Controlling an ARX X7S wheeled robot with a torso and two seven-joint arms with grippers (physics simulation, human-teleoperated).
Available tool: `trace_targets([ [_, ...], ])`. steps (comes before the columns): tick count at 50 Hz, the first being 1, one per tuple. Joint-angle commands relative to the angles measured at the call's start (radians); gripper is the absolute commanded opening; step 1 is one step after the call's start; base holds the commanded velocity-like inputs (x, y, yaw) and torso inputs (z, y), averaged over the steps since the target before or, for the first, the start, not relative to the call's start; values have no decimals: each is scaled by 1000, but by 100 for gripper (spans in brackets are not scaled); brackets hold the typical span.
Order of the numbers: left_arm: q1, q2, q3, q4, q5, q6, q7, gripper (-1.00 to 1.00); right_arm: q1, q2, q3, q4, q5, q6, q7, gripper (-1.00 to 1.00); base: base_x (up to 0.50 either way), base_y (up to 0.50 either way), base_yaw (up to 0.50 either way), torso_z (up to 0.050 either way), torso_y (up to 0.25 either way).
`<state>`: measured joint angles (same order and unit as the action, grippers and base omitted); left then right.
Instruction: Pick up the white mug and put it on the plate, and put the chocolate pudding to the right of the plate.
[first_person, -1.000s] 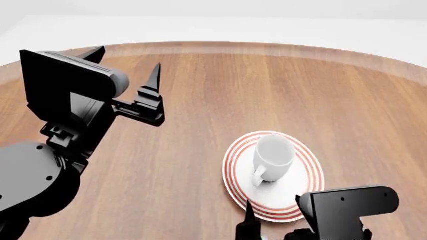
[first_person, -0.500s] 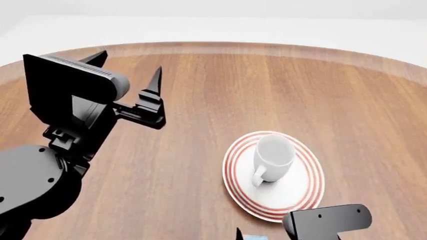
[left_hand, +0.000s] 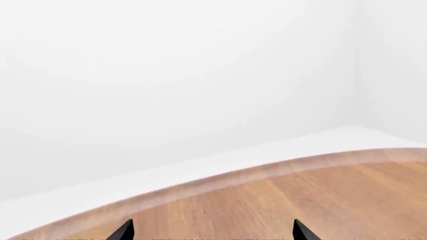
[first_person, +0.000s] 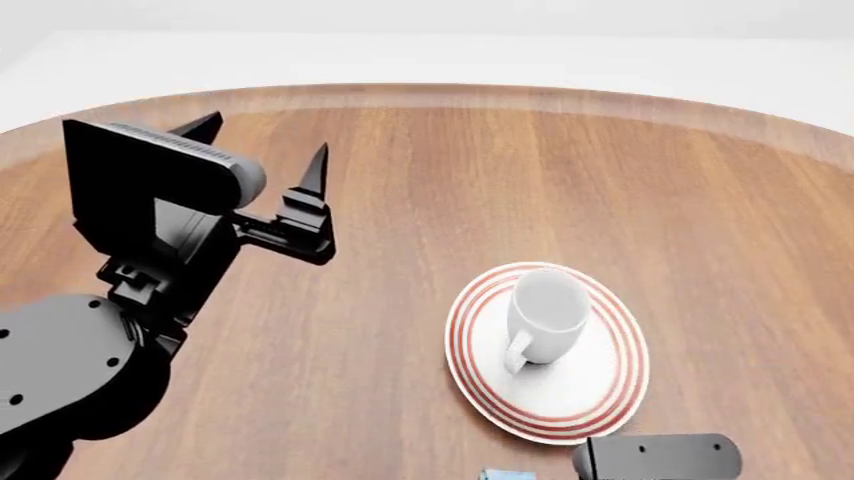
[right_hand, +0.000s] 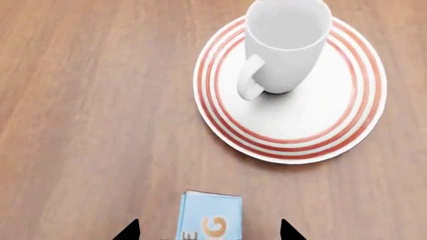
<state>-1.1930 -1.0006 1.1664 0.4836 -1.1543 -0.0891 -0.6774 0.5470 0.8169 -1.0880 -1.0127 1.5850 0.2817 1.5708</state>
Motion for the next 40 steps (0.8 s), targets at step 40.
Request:
trace_targets([
  [40,28,30,-21,-20,25,-10,27,100,-189,-167,127,196,-46,59,-31,100,0,0,0,0,0],
])
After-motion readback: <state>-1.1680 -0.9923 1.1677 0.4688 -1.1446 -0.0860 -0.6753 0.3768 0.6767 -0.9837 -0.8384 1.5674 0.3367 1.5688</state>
